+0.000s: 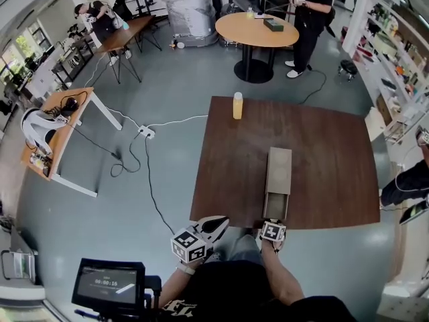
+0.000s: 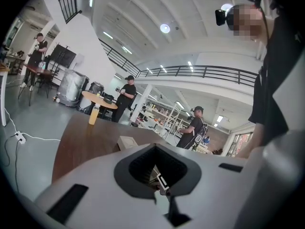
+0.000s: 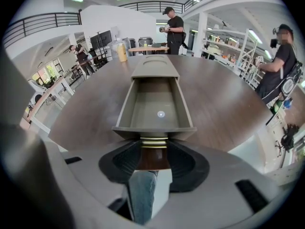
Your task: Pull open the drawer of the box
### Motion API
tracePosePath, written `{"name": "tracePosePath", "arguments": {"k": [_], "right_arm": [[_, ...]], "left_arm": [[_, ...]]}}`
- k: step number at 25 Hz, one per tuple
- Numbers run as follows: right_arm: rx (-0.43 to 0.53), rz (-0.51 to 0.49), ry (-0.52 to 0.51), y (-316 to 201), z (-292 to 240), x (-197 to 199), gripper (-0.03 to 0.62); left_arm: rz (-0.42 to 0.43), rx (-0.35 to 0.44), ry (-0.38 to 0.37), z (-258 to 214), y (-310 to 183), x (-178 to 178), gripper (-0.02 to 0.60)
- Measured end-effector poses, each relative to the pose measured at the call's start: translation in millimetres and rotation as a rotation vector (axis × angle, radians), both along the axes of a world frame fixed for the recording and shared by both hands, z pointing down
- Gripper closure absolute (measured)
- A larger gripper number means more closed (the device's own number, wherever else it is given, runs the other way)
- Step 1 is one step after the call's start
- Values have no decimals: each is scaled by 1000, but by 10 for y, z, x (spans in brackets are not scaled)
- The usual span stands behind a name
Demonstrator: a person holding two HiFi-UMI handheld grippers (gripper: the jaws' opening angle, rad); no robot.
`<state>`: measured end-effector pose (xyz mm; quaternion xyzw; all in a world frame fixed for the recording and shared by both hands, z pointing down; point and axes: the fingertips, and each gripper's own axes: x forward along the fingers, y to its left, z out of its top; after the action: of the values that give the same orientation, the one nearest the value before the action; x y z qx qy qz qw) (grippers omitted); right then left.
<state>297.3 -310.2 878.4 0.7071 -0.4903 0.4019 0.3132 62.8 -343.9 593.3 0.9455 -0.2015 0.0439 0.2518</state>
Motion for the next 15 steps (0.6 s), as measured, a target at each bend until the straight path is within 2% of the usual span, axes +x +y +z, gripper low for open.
{"name": "tracePosePath", "arguments": {"k": [2, 8, 15], "right_arm": [[24, -13, -16, -11, 34, -65, 441], [-21, 9, -2, 226, -43, -58, 441], [-3, -9, -29, 353, 11, -162, 441]], "left_arm": [[5, 5, 0, 3, 10, -26, 581], [9, 9, 7, -63, 88, -27, 581], [16, 11, 18, -79, 160, -65, 581]]}}
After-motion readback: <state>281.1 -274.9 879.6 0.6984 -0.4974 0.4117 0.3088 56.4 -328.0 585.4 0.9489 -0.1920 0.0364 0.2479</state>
